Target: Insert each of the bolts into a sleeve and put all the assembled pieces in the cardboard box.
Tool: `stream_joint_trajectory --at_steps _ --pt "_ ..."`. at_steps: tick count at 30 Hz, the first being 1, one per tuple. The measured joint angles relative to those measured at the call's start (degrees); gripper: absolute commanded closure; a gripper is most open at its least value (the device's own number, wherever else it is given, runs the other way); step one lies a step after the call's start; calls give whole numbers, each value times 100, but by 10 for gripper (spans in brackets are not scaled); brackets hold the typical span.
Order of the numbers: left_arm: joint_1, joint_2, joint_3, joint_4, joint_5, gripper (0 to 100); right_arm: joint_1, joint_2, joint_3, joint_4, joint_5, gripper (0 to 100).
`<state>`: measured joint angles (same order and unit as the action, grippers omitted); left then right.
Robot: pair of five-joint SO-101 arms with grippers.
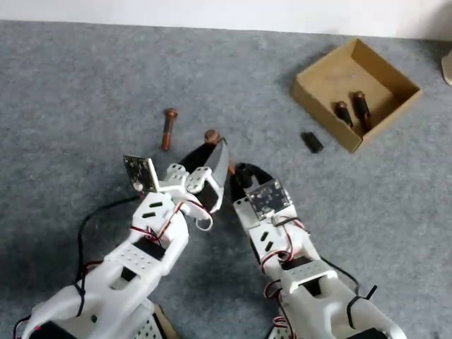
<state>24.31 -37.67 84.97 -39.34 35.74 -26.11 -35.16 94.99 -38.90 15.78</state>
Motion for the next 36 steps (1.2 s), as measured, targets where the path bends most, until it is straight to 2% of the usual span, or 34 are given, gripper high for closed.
stream_joint_trajectory --at_steps 10,15,30,36 --pt "35 -1327 563 176 26 995 -35 0 0 132 0 993" --pt "62 -1363 563 1011 26 995 -35 0 0 141 0 993" --pt "-79 -1363 237 1046 26 995 -35 0 0 141 0 993" --pt "-53 -844 -378 1934 264 995 -35 0 0 141 0 993"
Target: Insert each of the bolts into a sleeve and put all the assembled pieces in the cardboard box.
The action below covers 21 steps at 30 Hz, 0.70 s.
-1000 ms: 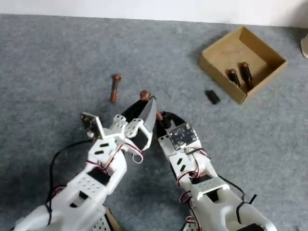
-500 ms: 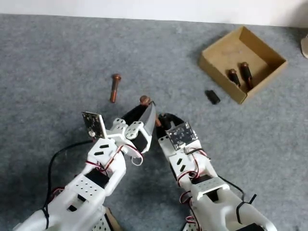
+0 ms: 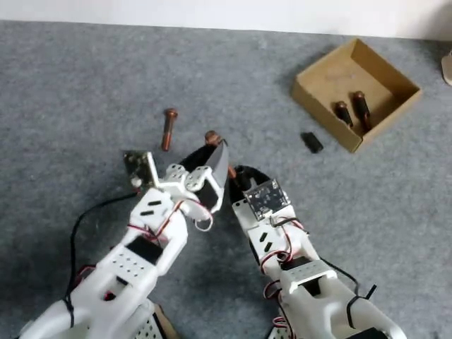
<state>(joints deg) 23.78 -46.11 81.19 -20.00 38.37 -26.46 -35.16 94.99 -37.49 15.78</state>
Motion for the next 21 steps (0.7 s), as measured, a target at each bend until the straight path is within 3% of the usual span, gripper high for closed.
stream_joint_trajectory --at_steps 4,14,21 --pt "-35 545 -281 202 141 995 18 0 0 9 0 993" --pt "-9 624 -229 -1011 158 995 -53 0 0 9 0 993" --pt "-35 624 -229 -1116 158 995 -202 0 0 9 0 993"
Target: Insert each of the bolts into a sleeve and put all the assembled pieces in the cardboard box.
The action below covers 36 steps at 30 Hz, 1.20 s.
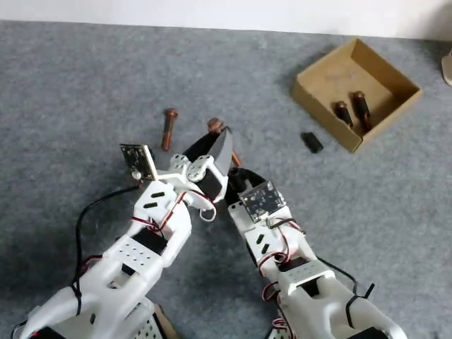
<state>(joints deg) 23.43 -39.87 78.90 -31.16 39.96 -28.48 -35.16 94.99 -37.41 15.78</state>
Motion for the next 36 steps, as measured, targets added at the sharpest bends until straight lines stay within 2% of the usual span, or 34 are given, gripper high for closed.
stream_joint_trajectory --at_steps 7,15,36 --pt "9 26 132 0 0 995 9 0 0 0 0 993" --pt "9 35 264 0 -369 995 53 0 0 0 0 993" --pt "-9 26 273 220 -404 995 53 0 0 0 0 993"
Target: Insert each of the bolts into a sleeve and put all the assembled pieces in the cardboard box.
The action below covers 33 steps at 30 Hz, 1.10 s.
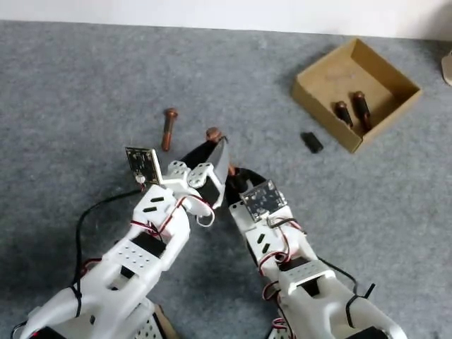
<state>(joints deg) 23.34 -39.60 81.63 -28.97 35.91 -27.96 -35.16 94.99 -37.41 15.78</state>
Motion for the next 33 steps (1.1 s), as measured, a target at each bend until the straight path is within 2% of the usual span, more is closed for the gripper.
stream_joint_trajectory --at_steps 6,12,33 --pt "0 0 0 0 9 995 0 0 0 0 0 993" --pt "0 -18 -18 0 26 994 18 9 0 -422 0 993" --pt "-114 -9 -132 0 -18 994 -88 9 0 -484 0 993"
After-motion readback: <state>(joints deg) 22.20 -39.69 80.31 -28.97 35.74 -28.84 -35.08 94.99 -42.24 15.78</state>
